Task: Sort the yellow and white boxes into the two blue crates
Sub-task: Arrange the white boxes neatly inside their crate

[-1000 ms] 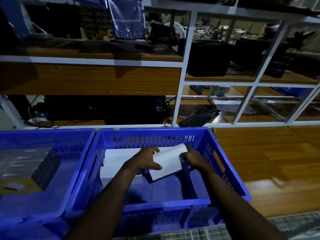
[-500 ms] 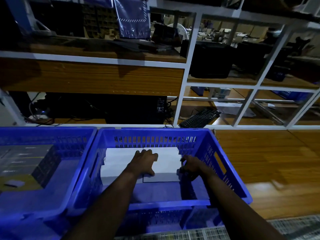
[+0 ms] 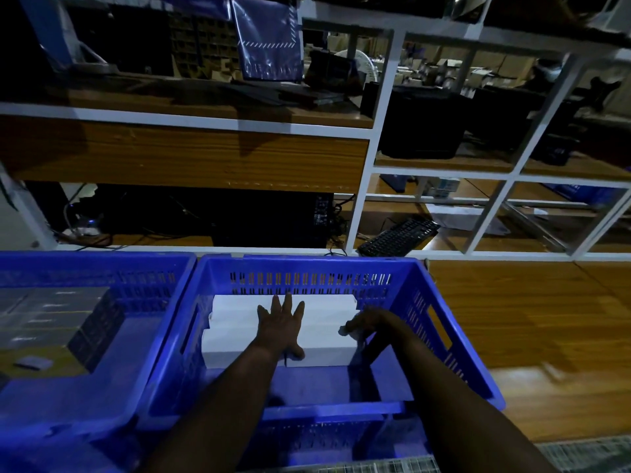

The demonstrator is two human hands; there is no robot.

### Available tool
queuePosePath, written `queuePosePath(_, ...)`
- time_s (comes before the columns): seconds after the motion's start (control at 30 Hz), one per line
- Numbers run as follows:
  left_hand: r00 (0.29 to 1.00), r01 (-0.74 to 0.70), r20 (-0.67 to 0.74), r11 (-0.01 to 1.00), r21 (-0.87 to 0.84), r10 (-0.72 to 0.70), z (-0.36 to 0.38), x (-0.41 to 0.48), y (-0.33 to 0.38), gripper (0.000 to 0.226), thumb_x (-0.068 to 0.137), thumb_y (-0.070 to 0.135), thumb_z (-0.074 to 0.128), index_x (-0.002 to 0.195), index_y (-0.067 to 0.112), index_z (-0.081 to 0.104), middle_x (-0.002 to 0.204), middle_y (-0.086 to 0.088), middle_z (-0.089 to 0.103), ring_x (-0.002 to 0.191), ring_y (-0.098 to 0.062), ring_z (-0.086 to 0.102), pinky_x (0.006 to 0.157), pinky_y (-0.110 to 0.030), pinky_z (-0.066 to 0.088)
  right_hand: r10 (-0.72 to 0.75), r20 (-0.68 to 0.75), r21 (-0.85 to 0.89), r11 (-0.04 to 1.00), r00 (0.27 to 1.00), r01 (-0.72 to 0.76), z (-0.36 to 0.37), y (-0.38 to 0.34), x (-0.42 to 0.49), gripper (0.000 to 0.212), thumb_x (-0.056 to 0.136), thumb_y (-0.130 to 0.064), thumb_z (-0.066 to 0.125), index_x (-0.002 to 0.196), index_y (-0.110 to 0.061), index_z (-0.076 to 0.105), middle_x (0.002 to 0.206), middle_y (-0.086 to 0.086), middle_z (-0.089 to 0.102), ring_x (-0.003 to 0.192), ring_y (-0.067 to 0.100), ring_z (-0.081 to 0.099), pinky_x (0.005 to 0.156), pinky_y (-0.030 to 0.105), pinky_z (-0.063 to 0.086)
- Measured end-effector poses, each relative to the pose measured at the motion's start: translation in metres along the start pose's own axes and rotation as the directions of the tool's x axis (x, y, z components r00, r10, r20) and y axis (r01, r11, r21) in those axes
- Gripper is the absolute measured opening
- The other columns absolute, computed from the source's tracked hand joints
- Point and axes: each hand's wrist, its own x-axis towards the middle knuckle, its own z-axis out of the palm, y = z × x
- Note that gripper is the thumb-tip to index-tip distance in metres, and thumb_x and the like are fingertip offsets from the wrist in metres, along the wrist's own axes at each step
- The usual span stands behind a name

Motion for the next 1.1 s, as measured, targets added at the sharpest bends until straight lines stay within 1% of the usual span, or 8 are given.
queuePosePath(0.13, 1.0, 0.0, 0.019, 1.0, -0.006, 0.0, 0.0, 0.001, 0.0, 0.121, 0.074, 0.048, 0.078, 0.155, 0.017, -0.006, 0.16, -0.017, -0.019, 0.147, -0.044, -0.009, 0.113, -0.067, 0.01, -0.016, 0.032, 0.012, 1.0, 0.999, 0.015, 0.004, 0.016, 0.006, 0.041, 0.056, -0.026, 0.089, 0.085, -0.01, 0.064, 0.066, -0.001, 0.072, 0.075, 0.02, 0.067, 0.074, 0.036, 0.059)
queuePosePath(0.23, 1.0, 0.005, 0.025, 1.0, 0.014, -0.005, 0.001, 0.002, 0.0, 0.121, 0.074, 0.047, 0.079, 0.155, 0.018, -0.006, 0.161, -0.017, -0.018, 0.147, -0.044, -0.008, 0.112, -0.068, 0.012, -0.021, -0.005, -0.266, 0.964, 1.0, 0.019, 0.0, 0.005, 0.023, 0.101, 0.059, -0.032, 0.092, 0.141, -0.008, 0.039, 0.133, 0.015, 0.055, 0.119, 0.036, 0.052, 0.091, 0.042, 0.049)
queuePosePath(0.3, 1.0, 0.005, 0.017, 1.0, 0.018, -0.006, 0.002, 0.002, 0.0, 0.122, 0.073, 0.047, 0.079, 0.155, 0.018, -0.006, 0.161, -0.017, -0.017, 0.147, -0.045, -0.008, 0.112, -0.069, 0.013, -0.034, -0.029, -0.263, 0.964, 0.999, 0.025, -0.003, 0.0, 0.024, 0.118, 0.062, -0.029, 0.091, 0.152, -0.014, 0.016, 0.149, 0.016, 0.036, 0.131, 0.039, 0.04, 0.094, 0.045, 0.047)
queuePosePath(0.57, 0.999, 0.022, 0.025, 0.999, 0.026, -0.023, 0.001, 0.001, 0.004, 0.129, 0.069, 0.036, 0.085, 0.155, 0.015, -0.009, 0.161, -0.018, -0.017, 0.146, -0.047, -0.007, 0.112, -0.069, 0.014, -0.122, 0.038, -0.348, 0.929, 0.992, 0.128, 0.003, 0.008, 0.019, 0.097, 0.075, -0.009, 0.082, 0.148, -0.005, 0.019, 0.132, 0.007, 0.052, 0.127, 0.028, 0.047, 0.092, 0.027, 0.039)
queuePosePath(0.73, 0.999, 0.039, -0.014, 0.991, 0.125, -0.037, 0.005, -0.009, 0.001, 0.128, 0.071, 0.023, 0.085, 0.154, 0.021, -0.013, 0.158, -0.026, -0.015, 0.143, -0.056, 0.0, 0.102, -0.074, 0.026, -0.151, 0.039, -0.343, 0.927, 0.988, 0.155, 0.001, 0.015, 0.037, 0.136, 0.038, -0.028, 0.098, 0.147, -0.011, 0.019, 0.094, 0.0, 0.058, 0.085, 0.018, 0.056, 0.074, 0.032, 0.049)
queuePosePath(0.8, 0.998, 0.065, -0.034, 0.992, 0.107, -0.061, 0.005, -0.012, 0.001, 0.11, 0.084, 0.008, 0.071, 0.154, 0.025, -0.012, 0.158, -0.028, -0.014, 0.142, -0.058, 0.0, 0.099, -0.075, 0.028, -0.155, 0.052, -0.371, 0.914, 0.986, 0.163, 0.005, 0.018, 0.044, 0.131, 0.048, -0.025, 0.097, 0.147, -0.011, 0.013, 0.107, -0.001, 0.056, 0.096, 0.018, 0.056, 0.08, 0.03, 0.05)
queuePosePath(0.9, 0.995, 0.088, -0.054, 0.993, 0.081, -0.084, 0.004, -0.012, 0.003, 0.098, 0.09, -0.004, 0.055, 0.154, 0.029, -0.011, 0.158, -0.027, -0.013, 0.142, -0.057, -0.002, 0.1, -0.077, 0.026, -0.185, 0.066, -0.418, 0.887, 0.98, 0.196, 0.007, 0.036, 0.083, 0.164, 0.018, -0.06, 0.094, 0.149, -0.025, 0.002, 0.145, 0.005, 0.042, 0.132, 0.028, 0.043, 0.105, 0.048, 0.042)
queuePosePath(1.1, 0.992, 0.105, -0.075, 0.989, 0.101, -0.097, 0.004, -0.011, 0.004, 0.099, 0.089, -0.003, 0.057, 0.155, 0.03, -0.009, 0.159, -0.026, -0.011, 0.142, -0.057, 0.0, 0.098, -0.076, 0.026, -0.189, 0.037, -0.403, 0.896, 0.981, 0.188, 0.013, 0.03, 0.066, 0.159, 0.02, -0.05, 0.095, 0.147, -0.027, 0.001, 0.143, 0.006, 0.043, 0.133, 0.03, 0.041, 0.108, 0.048, 0.04)
